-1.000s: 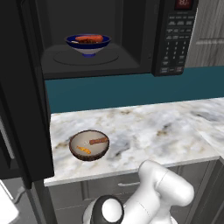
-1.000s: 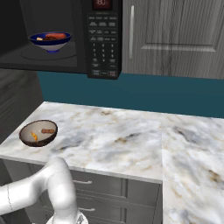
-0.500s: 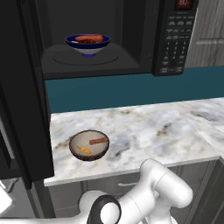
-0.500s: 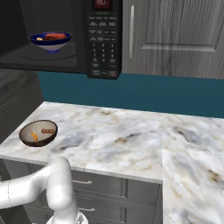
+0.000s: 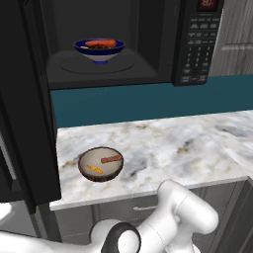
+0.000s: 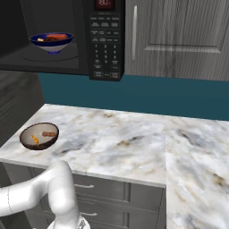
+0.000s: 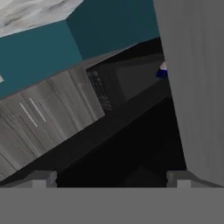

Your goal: Place the bowl containing the steak and carrot in the microwave. Close the microwave door and press the start button to microwave the meal.

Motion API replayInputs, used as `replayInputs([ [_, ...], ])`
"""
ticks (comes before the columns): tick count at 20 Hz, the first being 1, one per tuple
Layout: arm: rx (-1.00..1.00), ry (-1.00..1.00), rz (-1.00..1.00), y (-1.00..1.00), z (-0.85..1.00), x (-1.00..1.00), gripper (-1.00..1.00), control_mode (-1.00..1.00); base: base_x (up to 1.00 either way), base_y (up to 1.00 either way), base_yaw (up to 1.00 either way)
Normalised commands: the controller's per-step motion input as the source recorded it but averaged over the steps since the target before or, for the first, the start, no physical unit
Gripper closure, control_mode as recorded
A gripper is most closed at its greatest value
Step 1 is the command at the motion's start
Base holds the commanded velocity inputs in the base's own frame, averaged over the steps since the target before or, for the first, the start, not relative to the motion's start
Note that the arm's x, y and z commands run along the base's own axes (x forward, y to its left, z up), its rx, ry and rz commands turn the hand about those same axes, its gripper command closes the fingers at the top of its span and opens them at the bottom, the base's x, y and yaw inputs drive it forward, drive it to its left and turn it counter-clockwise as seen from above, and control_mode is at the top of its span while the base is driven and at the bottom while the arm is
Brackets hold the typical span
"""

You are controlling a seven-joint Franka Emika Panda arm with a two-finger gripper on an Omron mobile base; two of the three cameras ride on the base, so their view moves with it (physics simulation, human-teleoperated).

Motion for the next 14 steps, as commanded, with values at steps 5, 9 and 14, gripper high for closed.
replayInputs([
  [5,0.08,0.0,-0.08,-0.48,0.41,-0.06,-1.0,-1.0,0.0,0.0,0.0],
  [9,0.22,0.0,-0.04,-0.98,0.1,-0.13,-1.0,-1.0,0.0,0.0,0.0],
  [14,0.33,0.0,-0.01,-1.0,0.16,-0.09,-1.0,-1.0,0.0,0.0,0.0],
])
